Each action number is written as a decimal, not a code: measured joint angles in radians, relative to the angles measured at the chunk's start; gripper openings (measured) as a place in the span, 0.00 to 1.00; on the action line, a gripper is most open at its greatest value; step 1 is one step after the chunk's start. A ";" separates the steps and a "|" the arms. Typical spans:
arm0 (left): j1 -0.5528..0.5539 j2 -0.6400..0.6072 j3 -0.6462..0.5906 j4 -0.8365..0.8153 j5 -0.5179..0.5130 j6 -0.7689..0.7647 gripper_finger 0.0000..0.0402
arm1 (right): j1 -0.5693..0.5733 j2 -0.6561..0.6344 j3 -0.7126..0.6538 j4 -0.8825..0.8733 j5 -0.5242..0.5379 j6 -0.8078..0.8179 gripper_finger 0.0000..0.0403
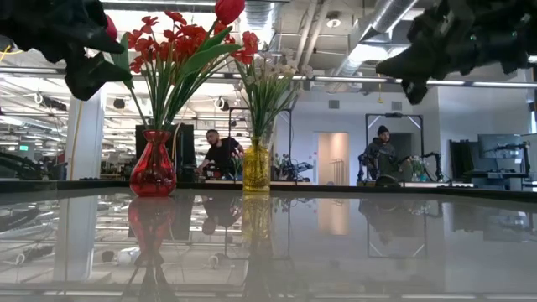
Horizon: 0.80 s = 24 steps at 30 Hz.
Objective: Sort flowers into vase by color
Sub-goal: Return to Home Position
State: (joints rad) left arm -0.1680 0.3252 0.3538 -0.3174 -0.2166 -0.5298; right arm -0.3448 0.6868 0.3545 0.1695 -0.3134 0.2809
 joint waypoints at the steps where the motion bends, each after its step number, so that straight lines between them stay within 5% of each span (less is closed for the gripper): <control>1: 0.000 0.000 0.000 -0.003 -0.005 -0.016 0.53 | -0.016 0.000 -0.011 0.015 -0.022 0.005 0.05; 11: 0.000 -0.083 -0.007 -0.229 -0.132 -0.096 0.53 | -0.108 -0.001 -0.093 0.055 -0.070 -0.024 0.05; 17: 0.000 -0.187 -0.156 -0.069 -0.114 -0.120 0.53 | -0.131 0.011 -0.186 0.271 -0.083 0.030 0.05; 24: 0.001 -0.301 -0.252 0.035 -0.102 -0.047 0.47 | -0.134 0.015 -0.191 0.269 -0.083 -0.075 0.06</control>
State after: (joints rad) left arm -0.1674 0.0240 0.1019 -0.2819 -0.3188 -0.5767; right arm -0.4791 0.7013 0.1631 0.4385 -0.3960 0.2059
